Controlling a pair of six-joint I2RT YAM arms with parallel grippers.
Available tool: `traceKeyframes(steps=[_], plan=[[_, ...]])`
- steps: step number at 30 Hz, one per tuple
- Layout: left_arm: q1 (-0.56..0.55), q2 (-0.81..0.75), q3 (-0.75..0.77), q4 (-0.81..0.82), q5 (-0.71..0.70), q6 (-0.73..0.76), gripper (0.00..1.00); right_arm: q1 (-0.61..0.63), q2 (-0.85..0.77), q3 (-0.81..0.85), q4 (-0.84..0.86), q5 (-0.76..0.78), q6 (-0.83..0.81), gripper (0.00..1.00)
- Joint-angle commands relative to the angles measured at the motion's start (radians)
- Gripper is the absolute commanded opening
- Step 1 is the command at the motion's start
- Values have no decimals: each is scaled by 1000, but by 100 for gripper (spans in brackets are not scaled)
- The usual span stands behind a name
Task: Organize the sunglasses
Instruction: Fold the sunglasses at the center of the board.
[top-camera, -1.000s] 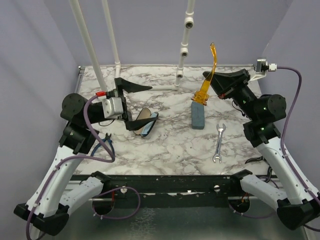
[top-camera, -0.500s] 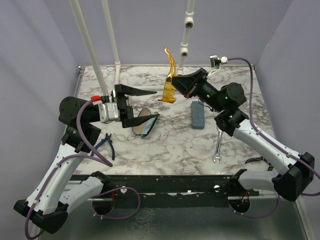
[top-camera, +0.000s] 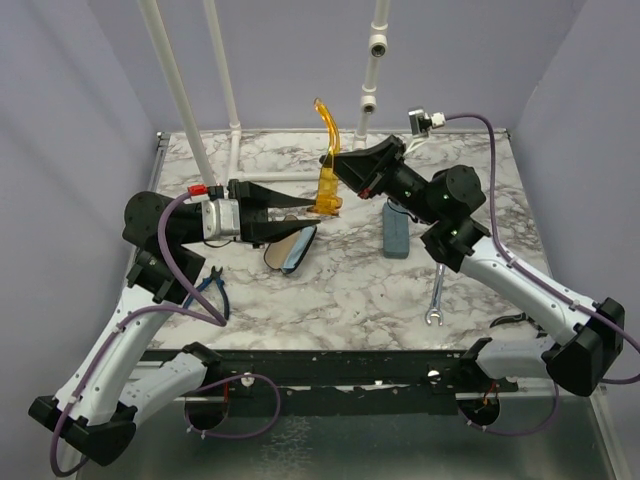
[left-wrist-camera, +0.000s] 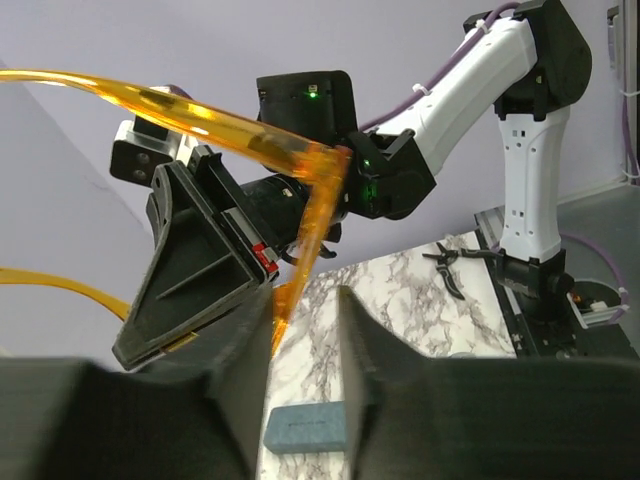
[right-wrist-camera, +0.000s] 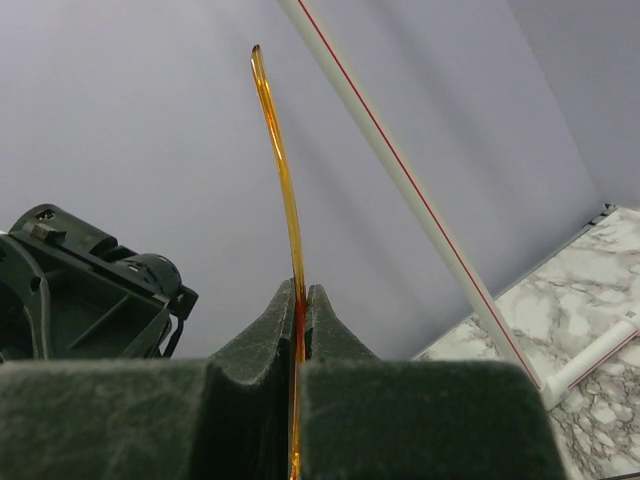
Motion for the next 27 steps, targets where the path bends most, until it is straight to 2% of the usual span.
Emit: traceKeyframes(steps=[1, 5, 8, 10, 11, 12, 13, 14, 15, 17, 22, 27], plan=[[-8, 3, 23, 11, 26, -17, 24, 13, 29, 44, 11, -4, -23, 1], [-9, 1, 24, 12, 40, -18, 15, 13, 41, 53, 5, -9, -33, 1], [-11, -5, 22, 11, 47, -17, 0, 13, 46, 52, -2, -11, -43, 0], [-11, -9, 19, 11, 45, -17, 0, 13, 45, 51, -6, -20, -62, 1], [-11, -14, 19, 8, 43, -18, 0, 13, 40, 52, -15, -30, -94, 5], [-11, -18, 19, 6, 41, -40, 0, 13, 34, 52, -30, -50, -137, 13], [-10, -20, 18, 1, 44, -43, 0, 13, 27, 55, -52, -71, -187, 23], [-10, -23, 17, -6, 56, -40, 0, 13, 16, 60, -93, -97, -249, 40], [-11, -28, 15, -14, 72, -29, 0, 13, 4, 68, -144, -122, -311, 50], [-10, -37, 9, -35, 98, 6, 0, 11, -26, 86, -263, -158, -426, 63], [-10, -56, -8, -111, 122, 113, 0, 6, -112, 99, -446, -168, -625, 76], [-9, -69, 0, -306, 95, 323, 0, -12, -161, 101, -499, -85, -662, 83]])
